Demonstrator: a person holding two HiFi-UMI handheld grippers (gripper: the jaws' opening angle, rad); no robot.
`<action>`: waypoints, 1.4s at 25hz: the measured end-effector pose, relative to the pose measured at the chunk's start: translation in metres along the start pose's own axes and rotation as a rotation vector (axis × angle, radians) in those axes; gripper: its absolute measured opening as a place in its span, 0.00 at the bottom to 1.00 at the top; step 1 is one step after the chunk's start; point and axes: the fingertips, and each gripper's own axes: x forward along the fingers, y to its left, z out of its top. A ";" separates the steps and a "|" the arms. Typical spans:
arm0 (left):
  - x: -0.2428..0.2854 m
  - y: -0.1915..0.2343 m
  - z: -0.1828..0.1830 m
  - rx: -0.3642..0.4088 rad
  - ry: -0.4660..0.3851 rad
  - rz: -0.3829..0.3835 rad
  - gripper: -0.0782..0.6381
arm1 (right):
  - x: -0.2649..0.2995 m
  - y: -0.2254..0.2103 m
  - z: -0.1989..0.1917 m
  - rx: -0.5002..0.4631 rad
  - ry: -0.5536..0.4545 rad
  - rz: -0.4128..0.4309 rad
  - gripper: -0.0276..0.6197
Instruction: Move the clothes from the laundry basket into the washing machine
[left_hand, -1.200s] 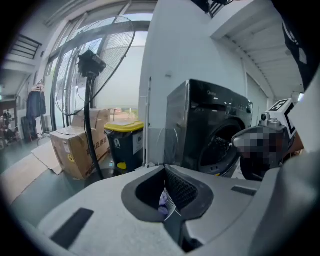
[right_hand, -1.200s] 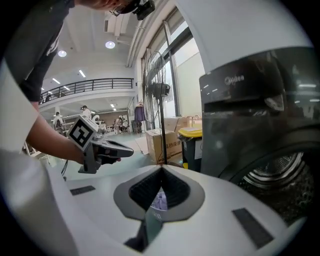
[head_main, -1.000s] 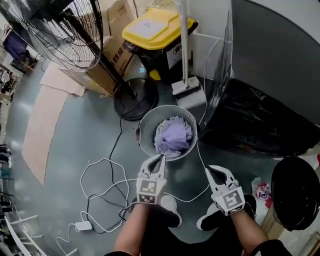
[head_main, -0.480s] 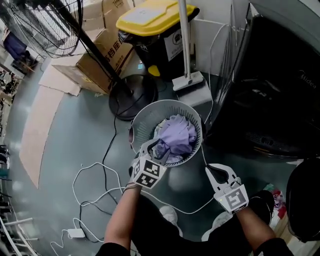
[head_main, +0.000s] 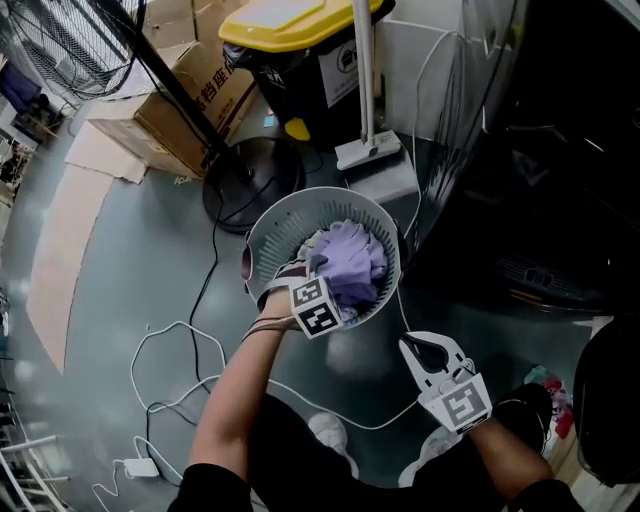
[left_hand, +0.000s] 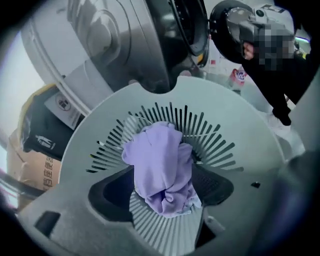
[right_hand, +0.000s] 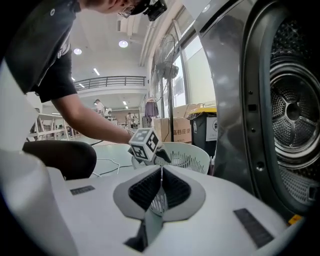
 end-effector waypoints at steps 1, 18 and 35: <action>0.009 -0.002 -0.003 0.027 0.027 -0.016 0.57 | 0.001 0.001 0.000 0.012 -0.007 0.002 0.06; 0.126 -0.012 -0.053 0.242 0.360 -0.131 0.67 | -0.016 -0.003 -0.009 0.021 -0.029 -0.022 0.06; 0.108 0.008 -0.026 0.175 0.224 -0.123 0.28 | -0.024 0.008 -0.019 0.037 0.009 -0.010 0.06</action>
